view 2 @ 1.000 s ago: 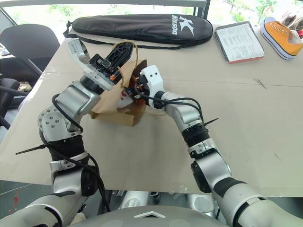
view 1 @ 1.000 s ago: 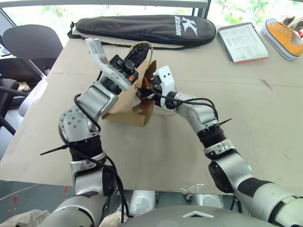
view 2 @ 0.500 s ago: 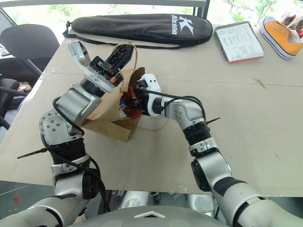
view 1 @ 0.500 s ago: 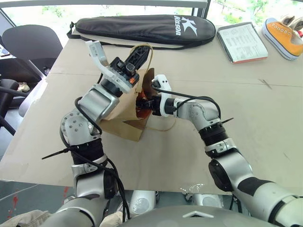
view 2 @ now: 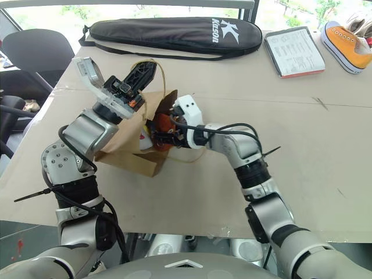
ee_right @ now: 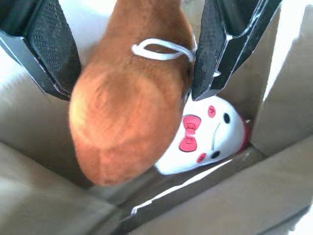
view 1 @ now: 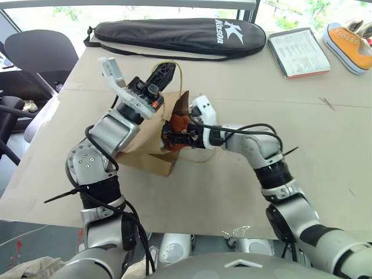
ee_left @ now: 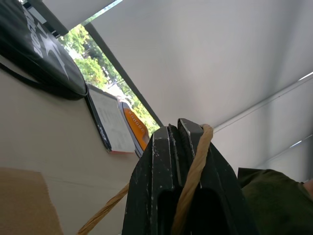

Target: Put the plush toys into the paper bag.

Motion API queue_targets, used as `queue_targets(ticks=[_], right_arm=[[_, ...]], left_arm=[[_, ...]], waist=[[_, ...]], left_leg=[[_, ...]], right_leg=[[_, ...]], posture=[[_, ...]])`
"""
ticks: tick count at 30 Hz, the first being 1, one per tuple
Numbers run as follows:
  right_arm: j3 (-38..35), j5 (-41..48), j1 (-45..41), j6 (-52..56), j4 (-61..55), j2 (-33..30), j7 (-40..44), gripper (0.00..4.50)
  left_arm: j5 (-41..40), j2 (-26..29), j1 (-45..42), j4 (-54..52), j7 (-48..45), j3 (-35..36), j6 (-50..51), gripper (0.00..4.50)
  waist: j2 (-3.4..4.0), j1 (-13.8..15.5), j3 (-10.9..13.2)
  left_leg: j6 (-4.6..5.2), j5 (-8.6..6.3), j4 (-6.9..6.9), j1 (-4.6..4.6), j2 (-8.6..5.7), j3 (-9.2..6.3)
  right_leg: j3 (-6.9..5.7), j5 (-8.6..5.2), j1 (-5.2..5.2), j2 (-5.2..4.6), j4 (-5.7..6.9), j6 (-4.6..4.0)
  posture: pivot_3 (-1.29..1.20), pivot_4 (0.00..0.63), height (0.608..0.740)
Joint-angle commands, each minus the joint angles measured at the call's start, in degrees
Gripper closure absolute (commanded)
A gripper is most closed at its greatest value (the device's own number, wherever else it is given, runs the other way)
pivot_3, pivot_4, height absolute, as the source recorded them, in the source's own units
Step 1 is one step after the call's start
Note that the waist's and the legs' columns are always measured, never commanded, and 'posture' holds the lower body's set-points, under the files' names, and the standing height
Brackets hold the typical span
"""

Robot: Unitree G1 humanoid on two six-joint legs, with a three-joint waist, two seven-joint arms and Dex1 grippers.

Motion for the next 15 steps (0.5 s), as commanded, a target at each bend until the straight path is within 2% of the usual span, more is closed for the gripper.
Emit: queue_targets(ticks=[1,9,15], right_arm=[[-2.7,3.6,1.1,4.6,-9.0,-1.8,-0.2,1.32],[-4.8,5.8,2.9,9.3,-15.6,-5.6,-1.4,1.32],[-6.9,3.3,8.8,12.1,-23.1,-13.9,-5.5,1.32]], left_arm=[[0.5,0.6,-0.8,-0.3,-2.1,0.7,-1.2,4.5],[2.5,-0.2,-1.5,0.8,-4.4,-0.4,-1.6,4.5],[3.0,-0.5,-1.0,0.3,-5.0,-0.1,-2.0,4.5]], waist=[[0.0,0.0,0.0],[0.0,-0.1,0.0],[-0.04,0.5,0.0]], left_leg=[[0.0,0.0,0.0,0.0,0.0,0.0],[0.01,0.0,-0.01,0.0,0.0,0.01],[0.04,-0.02,0.0,-0.06,-0.03,-0.01]], right_leg=[[0.0,0.0,0.0,0.01,-0.02,0.0],[0.01,0.0,0.0,0.08,-0.05,0.0],[-0.01,0.0,0.03,0.05,-0.17,0.01]], posture=[[0.0,0.15,0.74],[0.0,0.15,0.74],[0.0,0.15,0.74]])
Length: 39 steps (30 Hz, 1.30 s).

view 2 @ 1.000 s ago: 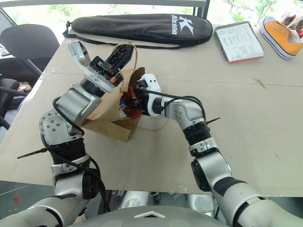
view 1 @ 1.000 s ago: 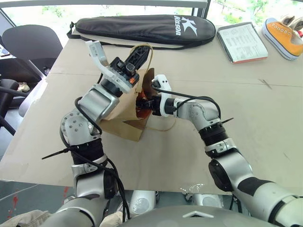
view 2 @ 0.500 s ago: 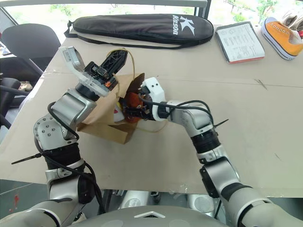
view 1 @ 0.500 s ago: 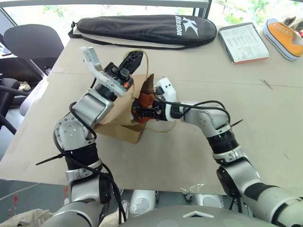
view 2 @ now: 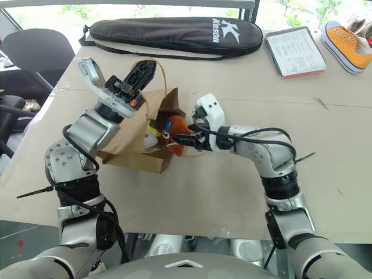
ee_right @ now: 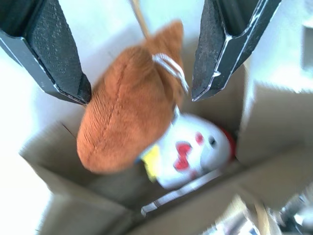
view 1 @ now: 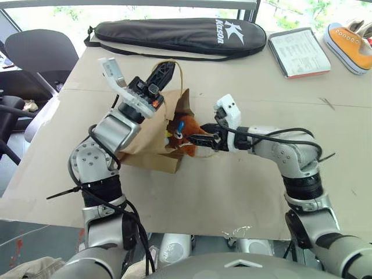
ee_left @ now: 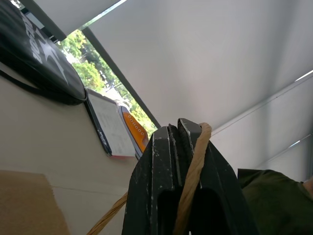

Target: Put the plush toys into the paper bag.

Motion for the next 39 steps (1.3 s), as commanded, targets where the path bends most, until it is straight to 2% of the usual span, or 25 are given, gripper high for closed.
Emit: queue_targets(ticks=[1,10,14,17,20,25,32,39], right_arm=[[-2.4,-0.9,2.1,1.0,-4.1,-2.1,-2.8,1.32],[-7.4,1.9,6.5,3.1,-7.4,-1.2,-5.1,1.32],[-5.6,0.6,7.8,2.3,-6.6,-3.1,-5.1,1.32],[-3.9,-0.2,7.1,0.8,-1.6,-0.8,-5.4,1.32],[-2.3,-1.9,6.4,-1.7,1.7,-0.1,-5.4,2.13],[-2.0,-1.4,6.1,-4.5,2.7,0.6,-3.5,4.39],[-5.3,3.9,5.2,-3.0,1.6,1.8,-0.5,4.46],[-10.5,8.8,5.4,0.8,-0.7,0.9,-0.9,4.46]], left_arm=[[0.2,0.0,-0.7,-1.7,-1.1,0.4,-0.8,4.5],[0.7,0.1,-0.7,-1.8,-1.4,0.6,-0.9,4.5],[1.0,0.1,-0.5,-2.2,-1.7,0.3,-0.8,4.5],[1.4,0.0,-0.4,-2.8,-2.1,-0.6,-0.4,4.5],[1.7,0.0,-0.6,-2.9,-2.4,-0.8,-0.3,4.5],[1.7,0.3,-0.4,-3.2,-2.5,-0.5,-0.4,4.5],[2.1,-0.2,0.4,-4.2,-2.3,-0.6,-1.0,4.5],[1.8,-0.6,0.9,-5.0,-2.0,-0.1,-2.1,4.5]], waist=[[-0.01,-0.1,0.0],[-0.02,-0.5,0.0],[-0.02,-0.4,0.0],[-0.02,-0.5,0.0],[-0.03,-0.7,0.0],[-0.03,-0.6,0.0],[-0.03,-0.5,0.0],[-0.03,-0.4,0.0]], left_leg=[[0.0,0.0,0.0,0.0,0.0,0.02],[-0.02,0.01,-0.07,0.05,0.06,0.02],[-0.02,0.01,-0.07,0.05,0.04,0.02],[-0.02,0.01,-0.07,0.06,0.03,0.03],[-0.02,0.02,-0.07,0.08,0.05,0.04],[-0.02,0.02,-0.07,0.1,0.06,0.05],[-0.02,0.02,-0.07,0.09,0.06,0.05],[-0.02,0.01,-0.07,0.09,0.05,0.04]], right_leg=[[0.01,0.0,0.01,0.0,-0.03,0.0],[0.08,-0.01,0.0,0.16,0.0,-0.01],[0.08,0.0,0.0,0.13,0.0,0.0],[0.09,0.0,0.0,0.15,0.0,0.0],[0.12,-0.01,0.0,0.19,0.02,0.0],[0.13,-0.01,0.0,0.2,0.03,0.0],[0.13,-0.01,0.0,0.18,0.02,0.0],[0.12,0.0,0.01,0.16,0.03,0.0]], posture=[[0.0,0.15,0.74],[0.0,0.15,0.74],[0.0,0.15,0.74],[0.0,0.15,0.74],[0.0,0.15,0.74],[0.0,0.15,0.74],[0.0,0.15,0.74],[0.0,0.15,0.74]])
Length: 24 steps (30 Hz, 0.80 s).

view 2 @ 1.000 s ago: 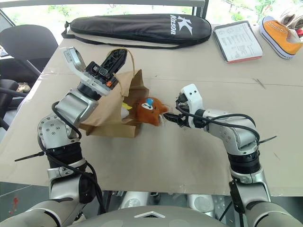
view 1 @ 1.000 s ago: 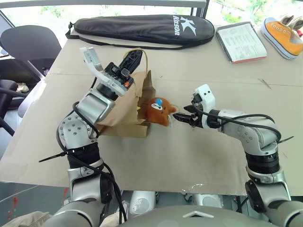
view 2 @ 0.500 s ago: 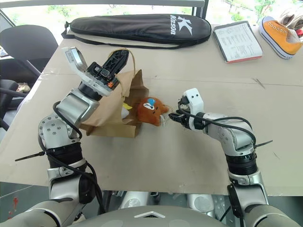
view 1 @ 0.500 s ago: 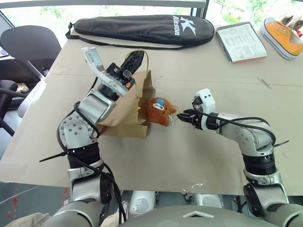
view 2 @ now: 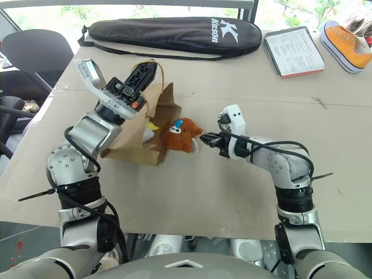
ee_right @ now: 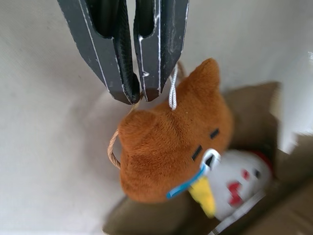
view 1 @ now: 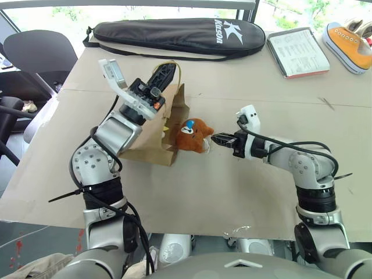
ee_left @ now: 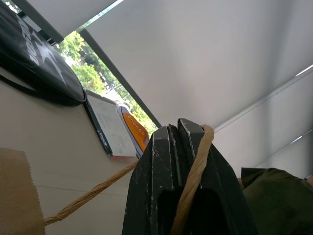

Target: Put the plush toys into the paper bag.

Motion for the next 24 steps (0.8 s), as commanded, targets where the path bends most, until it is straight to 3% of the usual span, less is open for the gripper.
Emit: queue_targets(ticks=[1,6,10,13,14,16,24], right_arm=[[-3.1,2.5,0.3,1.2,-3.1,-0.9,-0.6,4.46],[-8.4,6.3,0.7,4.0,-5.3,0.3,-3.3,4.46],[-9.2,5.1,1.1,4.7,-4.3,-2.9,-4.4,4.46],[-7.7,6.1,2.1,5.4,-3.6,-3.7,-3.3,3.83],[-7.5,6.3,2.2,5.7,-3.2,-3.0,-3.7,3.3],[-6.0,5.1,2.5,5.1,-1.5,-1.7,-4.8,2.66],[-0.8,1.2,1.2,0.5,4.7,1.5,-5.2,2.66]], left_arm=[[0.0,0.0,-0.1,-2.3,-1.1,0.6,-1.2,4.5],[0.6,-1.4,-1.2,-2.0,-1.7,-0.6,-1.8,4.5],[1.0,-2.4,-2.4,-1.8,-1.3,-0.7,-2.4,4.5],[1.2,-2.5,-1.9,-2.1,-1.4,-1.0,-2.2,4.5],[1.2,-2.5,-1.7,-2.1,-1.5,-1.1,-2.1,4.5],[1.2,-2.4,-1.8,-2.0,-1.5,-1.1,-2.0,4.5],[0.9,-1.6,-2.1,-1.8,-1.6,-0.9,-1.7,4.5]], waist=[[0.0,0.0,0.0],[0.0,0.0,0.0],[0.0,0.2,0.0],[0.0,0.1,0.0],[0.0,0.1,0.0],[0.0,-0.2,0.0],[-0.01,-0.1,0.0]], left_leg=[[0.0,0.0,0.0,0.0,0.0,0.0],[0.0,0.0,0.0,0.0,0.0,0.0],[0.01,0.0,0.0,-0.01,-0.02,0.01],[0.01,0.0,0.0,-0.01,-0.02,0.01],[0.01,0.0,0.0,0.0,-0.01,0.0],[0.01,0.0,0.0,0.0,0.01,-0.01],[0.0,0.0,0.0,0.0,0.0,0.01]], right_leg=[[0.0,0.0,0.0,0.0,0.0,0.0],[0.0,0.0,0.0,0.01,0.01,0.0],[0.0,0.0,0.01,0.0,-0.01,0.0],[0.01,0.0,0.01,0.01,-0.01,0.0],[0.01,0.0,0.01,0.04,-0.01,0.0],[0.02,0.0,0.01,0.06,-0.01,0.0],[0.05,0.0,0.01,0.07,-0.01,0.0]], posture=[[0.0,0.15,0.74],[0.0,0.15,0.74],[0.0,0.15,0.74],[0.0,0.15,0.74],[0.0,0.15,0.74],[0.0,0.15,0.74],[0.0,0.15,0.74]])
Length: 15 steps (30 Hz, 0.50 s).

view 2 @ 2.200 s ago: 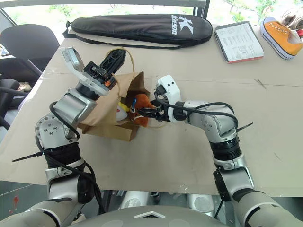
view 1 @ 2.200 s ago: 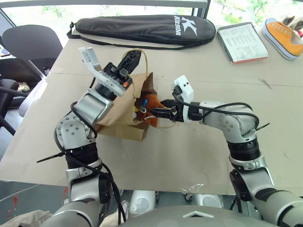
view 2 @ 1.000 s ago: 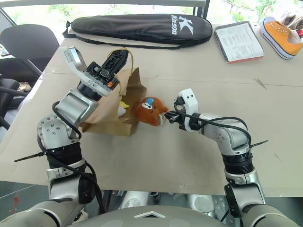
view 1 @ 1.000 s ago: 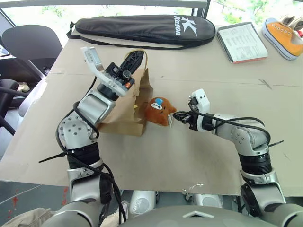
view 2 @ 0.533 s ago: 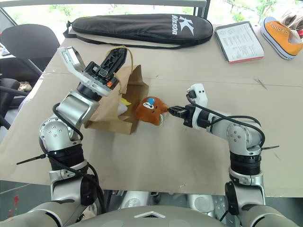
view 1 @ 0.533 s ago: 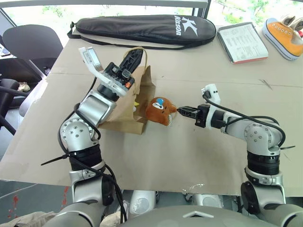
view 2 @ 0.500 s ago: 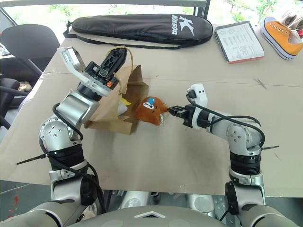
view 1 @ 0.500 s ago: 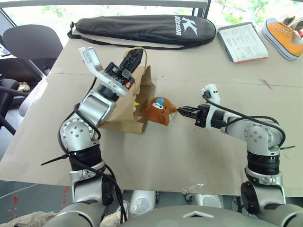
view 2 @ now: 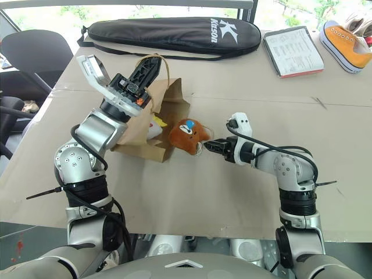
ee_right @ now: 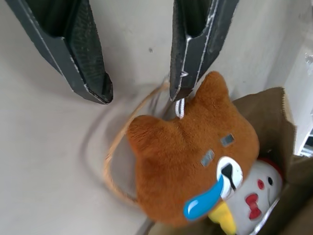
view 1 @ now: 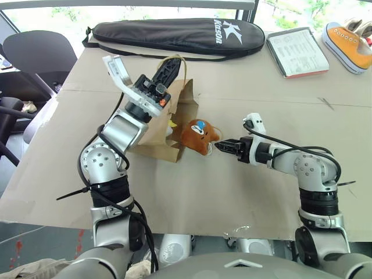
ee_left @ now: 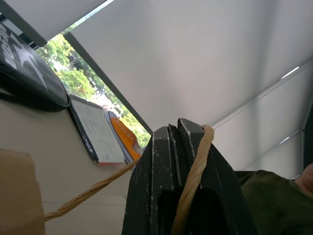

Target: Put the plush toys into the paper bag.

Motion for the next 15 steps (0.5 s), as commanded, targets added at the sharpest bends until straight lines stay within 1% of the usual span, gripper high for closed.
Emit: queue_targets(ticks=[1,2,3,5,6,10,13,15], right_arm=[[2.1,-1.7,-1.0,-3.1,2.0,0.8,0.3,2.66],[2.6,-2.0,-1.2,-3.8,2.7,1.0,0.5,3.16],[3.0,-2.3,-1.3,-4.4,3.2,1.1,0.6,3.37],[3.3,-2.7,-1.3,-5.8,3.6,1.3,1.1,4.32],[2.9,-2.1,-1.3,-6.0,3.2,1.4,1.6,4.43],[-0.8,2.6,-1.9,-4.9,-0.1,2.3,2.8,4.43],[-5.0,9.8,-4.2,-2.2,-4.6,3.5,3.1,4.43],[-7.5,14.4,-6.7,-0.2,-7.2,4.2,1.5,4.43]], left_arm=[[-0.4,0.8,-0.8,-1.6,-1.0,0.5,-0.1,4.5],[-0.5,0.9,-0.7,-1.7,-1.0,0.5,-0.1,4.5],[-0.5,0.9,-0.6,-1.7,-1.0,0.5,-0.1,4.5],[-0.5,0.9,-0.3,-2.1,-0.9,0.5,-0.2,4.5],[-0.4,0.8,-0.1,-2.3,-0.9,0.5,-0.3,4.5],[-0.3,0.9,0.4,-2.4,-0.9,0.8,-0.6,4.5],[-0.2,0.9,0.7,-1.9,-1.3,1.1,-0.8,4.5],[-0.1,0.6,0.5,-1.5,-1.3,1.3,-1.2,4.5]], waist=[[0.0,0.0,0.0],[0.0,0.0,0.0],[0.0,0.0,0.0],[0.0,-0.1,0.0],[-0.02,-0.2,0.0],[-0.02,0.0,0.0],[-0.01,0.0,0.0],[0.0,0.0,0.0]], left_leg=[[0.0,0.0,0.0,0.0,0.0,0.0],[0.0,0.0,0.0,0.01,0.0,-0.01],[0.0,0.0,0.0,0.01,0.0,-0.01],[0.0,0.0,0.0,0.02,0.0,-0.01],[-0.01,0.0,0.0,0.03,0.01,0.0],[-0.01,0.0,0.0,0.04,0.02,0.0],[0.0,0.0,0.0,0.01,0.02,0.0],[0.0,0.0,0.0,0.01,0.03,-0.01]], right_leg=[[0.0,0.0,0.0,0.0,0.01,0.0],[0.0,0.0,0.0,0.01,0.02,0.0],[-0.01,0.0,0.0,0.01,0.02,0.0],[0.0,0.0,0.0,0.01,0.03,0.0],[0.01,0.0,0.0,0.01,0.03,0.0],[0.0,0.0,0.01,0.01,0.05,0.0],[0.0,0.0,0.0,0.0,0.03,0.0],[0.0,0.0,0.0,-0.01,0.04,0.0]], posture=[[0.0,0.15,0.74],[0.0,0.15,0.74],[0.0,0.15,0.74],[0.0,0.15,0.74],[0.0,0.15,0.74],[0.0,0.15,0.74],[0.0,0.15,0.74],[0.0,0.15,0.74]])
